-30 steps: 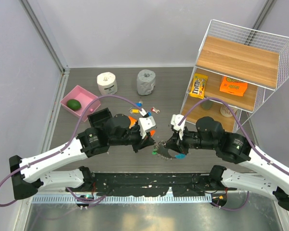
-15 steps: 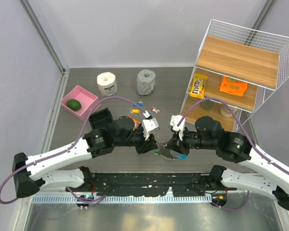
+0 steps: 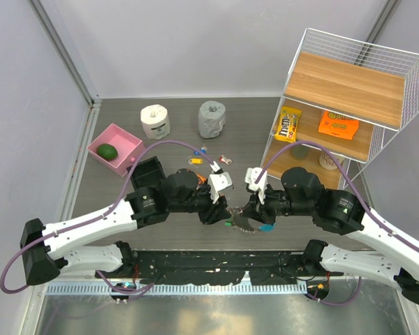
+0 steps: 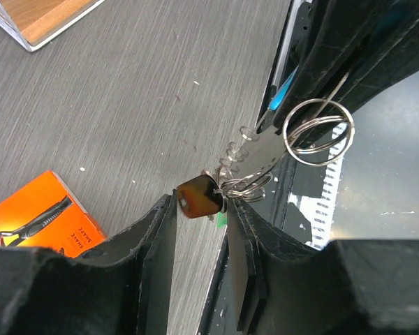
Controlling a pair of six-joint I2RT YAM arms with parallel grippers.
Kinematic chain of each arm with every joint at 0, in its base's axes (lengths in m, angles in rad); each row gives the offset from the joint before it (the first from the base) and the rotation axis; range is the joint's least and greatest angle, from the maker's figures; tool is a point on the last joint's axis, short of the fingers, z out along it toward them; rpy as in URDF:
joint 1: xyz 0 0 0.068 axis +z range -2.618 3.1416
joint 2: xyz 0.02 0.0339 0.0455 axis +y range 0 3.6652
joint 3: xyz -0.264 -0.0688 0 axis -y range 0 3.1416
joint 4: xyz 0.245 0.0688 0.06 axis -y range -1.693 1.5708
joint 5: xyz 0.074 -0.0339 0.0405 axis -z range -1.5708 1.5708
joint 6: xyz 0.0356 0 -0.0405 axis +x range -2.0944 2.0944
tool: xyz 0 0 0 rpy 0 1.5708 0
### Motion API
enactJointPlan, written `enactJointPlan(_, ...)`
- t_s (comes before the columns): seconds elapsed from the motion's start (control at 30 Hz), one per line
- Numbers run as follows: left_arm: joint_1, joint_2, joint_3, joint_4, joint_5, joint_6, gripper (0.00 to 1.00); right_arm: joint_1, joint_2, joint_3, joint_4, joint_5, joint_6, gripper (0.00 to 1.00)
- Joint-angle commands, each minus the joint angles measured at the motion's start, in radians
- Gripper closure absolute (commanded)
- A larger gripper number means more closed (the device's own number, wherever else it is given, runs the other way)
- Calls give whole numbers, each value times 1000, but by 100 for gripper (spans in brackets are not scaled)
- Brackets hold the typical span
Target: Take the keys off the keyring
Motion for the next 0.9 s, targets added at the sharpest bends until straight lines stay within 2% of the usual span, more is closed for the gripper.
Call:
enactJointPlan(0.0,2,-12,-15,62,11,30,59,5,-11,63,75,-52,-3,95)
enactJointPlan(0.23,2,-14,-40,109,104,41,55,5,-17,69,74,-77,-5,95)
enactJointPlan(0.33,2,-25,-51,135,129,39,60,5,-21,68,74,-88,-1,95)
enactJointPlan(0.47,2,-40,-54,148,132,47,86,5,-29,65,72,-88,2,95)
enactJointPlan(0.5,2,-43,-54,141,129,50,90,5,-35,63,72,-84,2,95)
enactJointPlan(0.8,2,-86,-23,5,69,82,88,5,-47,43,69,-69,-1,95)
enactJointPlan(0.87,2,-89,-18,-13,71,85,94,5,-47,42,71,-71,-1,95)
